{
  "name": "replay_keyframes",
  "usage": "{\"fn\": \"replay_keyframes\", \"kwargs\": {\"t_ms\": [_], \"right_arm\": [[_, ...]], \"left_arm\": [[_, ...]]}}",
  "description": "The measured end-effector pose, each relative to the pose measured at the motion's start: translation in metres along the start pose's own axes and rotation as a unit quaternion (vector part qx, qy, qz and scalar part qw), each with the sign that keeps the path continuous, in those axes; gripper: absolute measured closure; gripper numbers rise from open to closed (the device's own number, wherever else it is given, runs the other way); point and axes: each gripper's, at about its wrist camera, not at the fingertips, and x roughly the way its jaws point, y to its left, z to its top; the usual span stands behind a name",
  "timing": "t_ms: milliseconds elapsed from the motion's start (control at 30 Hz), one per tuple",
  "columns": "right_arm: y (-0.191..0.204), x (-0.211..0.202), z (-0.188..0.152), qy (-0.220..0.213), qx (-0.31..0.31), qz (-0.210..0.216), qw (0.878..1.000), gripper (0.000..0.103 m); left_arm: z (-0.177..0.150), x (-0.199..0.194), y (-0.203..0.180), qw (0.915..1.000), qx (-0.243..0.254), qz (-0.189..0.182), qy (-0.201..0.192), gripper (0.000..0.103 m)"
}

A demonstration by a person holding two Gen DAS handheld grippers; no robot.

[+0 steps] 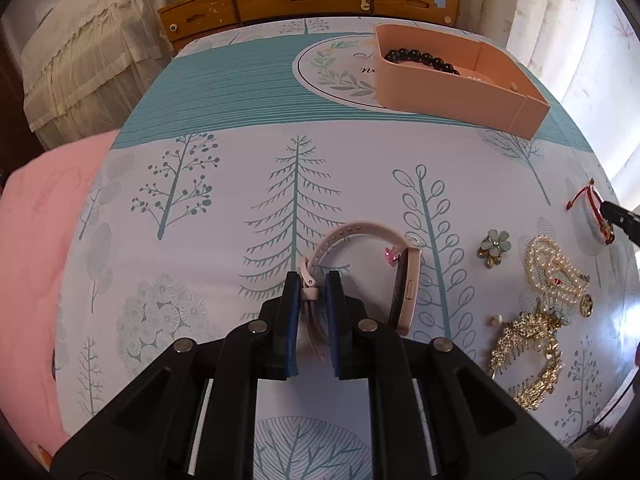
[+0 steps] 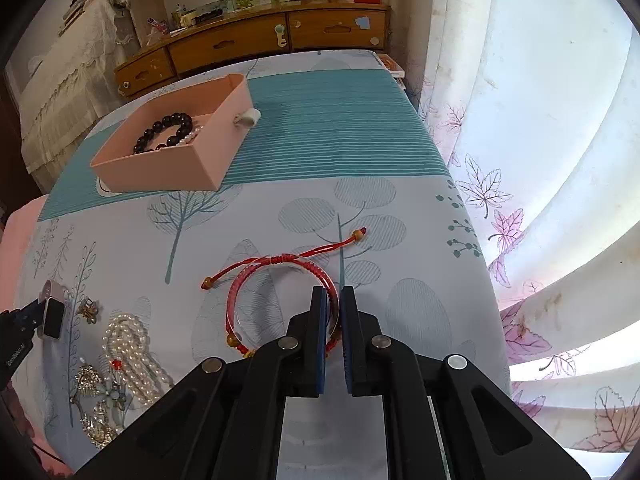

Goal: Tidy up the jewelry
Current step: 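Grasp pink-strap watch with left tool while right tool grasps red string bracelet, then carry watch into pink box with left tool while right releases red bracelet there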

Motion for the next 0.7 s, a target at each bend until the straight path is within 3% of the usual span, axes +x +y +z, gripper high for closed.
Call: {"fn": "replay_keyframes", "kwargs": {"t_ms": [367,533,700], "right_arm": [[0.041,-0.043,0.001,-0.032,-0.044,0.046,0.997,0.096],[0.058,-0.066,0.022,-0.053,-0.060,0.067,0.995,0.096],[0.079,-0.094,0.063,-0.087,-0.069,0.086,0.990,0.096]], "left_arm": [[0.004,-0.016,0.012,0.9983,-0.036,-0.046,-0.001,0.097],[0.039,-0.050,0.013,0.9959,-0.033,-0.075,-0.037,0.097],[0.094,-0.084,0.000,0.9918,-0.015,-0.091,-0.088,0.097]]}}
